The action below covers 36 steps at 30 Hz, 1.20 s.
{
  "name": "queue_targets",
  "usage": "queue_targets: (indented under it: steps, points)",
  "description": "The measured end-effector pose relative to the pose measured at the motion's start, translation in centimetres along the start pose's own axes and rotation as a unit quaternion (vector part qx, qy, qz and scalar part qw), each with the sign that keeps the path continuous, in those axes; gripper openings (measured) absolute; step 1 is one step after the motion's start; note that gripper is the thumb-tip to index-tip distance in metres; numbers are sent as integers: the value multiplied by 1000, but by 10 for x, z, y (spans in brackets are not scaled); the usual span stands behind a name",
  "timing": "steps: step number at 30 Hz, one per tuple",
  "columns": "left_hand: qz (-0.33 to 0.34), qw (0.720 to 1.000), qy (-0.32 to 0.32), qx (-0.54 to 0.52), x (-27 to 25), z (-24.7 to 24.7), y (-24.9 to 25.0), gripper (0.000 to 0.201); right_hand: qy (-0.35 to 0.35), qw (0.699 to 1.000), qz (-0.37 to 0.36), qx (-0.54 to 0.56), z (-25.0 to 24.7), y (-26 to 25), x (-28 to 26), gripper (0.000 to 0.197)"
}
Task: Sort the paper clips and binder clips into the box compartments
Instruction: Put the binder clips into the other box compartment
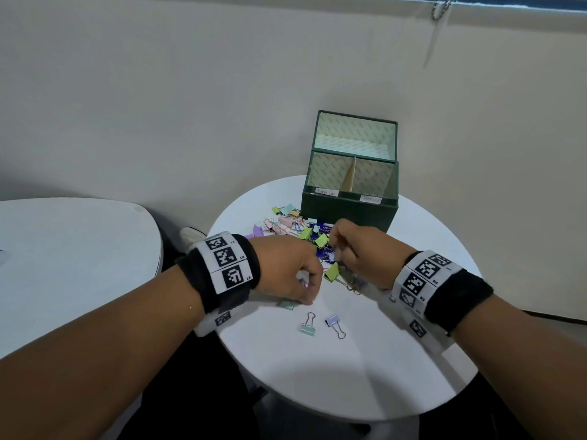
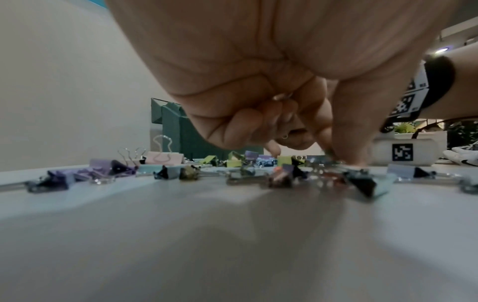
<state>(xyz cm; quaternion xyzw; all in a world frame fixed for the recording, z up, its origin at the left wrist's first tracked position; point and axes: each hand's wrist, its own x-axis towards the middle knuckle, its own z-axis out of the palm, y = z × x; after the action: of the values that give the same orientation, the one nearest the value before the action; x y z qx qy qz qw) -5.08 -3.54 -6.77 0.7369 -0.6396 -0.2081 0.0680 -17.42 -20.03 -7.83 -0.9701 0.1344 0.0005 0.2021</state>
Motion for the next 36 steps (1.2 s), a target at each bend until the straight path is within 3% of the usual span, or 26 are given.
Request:
queue_targets:
  steps: [5,9,13,16,22,27,29,32,36]
  points:
    - [-36,996,79,6,6,-5,-6,12,-25,997,-38,-61,-1,-8,-2,18]
    - [-43,989,141,8,13,-5,-13,16,-59,989,-36,-128,7,-22,0,32]
    - [-48,984,171,-7,18,-13,-17,15,-52,981,-41,-184,17,-32,10,9]
    - [-64,985,161,-2,26,-35,-10,14,-51,975,-44,-211,19,-33,13,14]
    - [-86,968,176,-158,83,-92,17,19,-60,979,-49,-190,6,-19,9,9]
    - [-94,931,182,-301,128,-106,28,11,-87,991,24,-99,-5,-12,5,12]
    - [-90,920,166,-344,139,-105,32,11,-65,995,45,-58,-23,4,7,7]
    - [-79,921,157,-347,139,-100,28,16,21,998,65,-12,-52,34,13,17]
    - [-65,957,249,-133,106,-96,1,19,149,986,77,-14,-80,59,35,13]
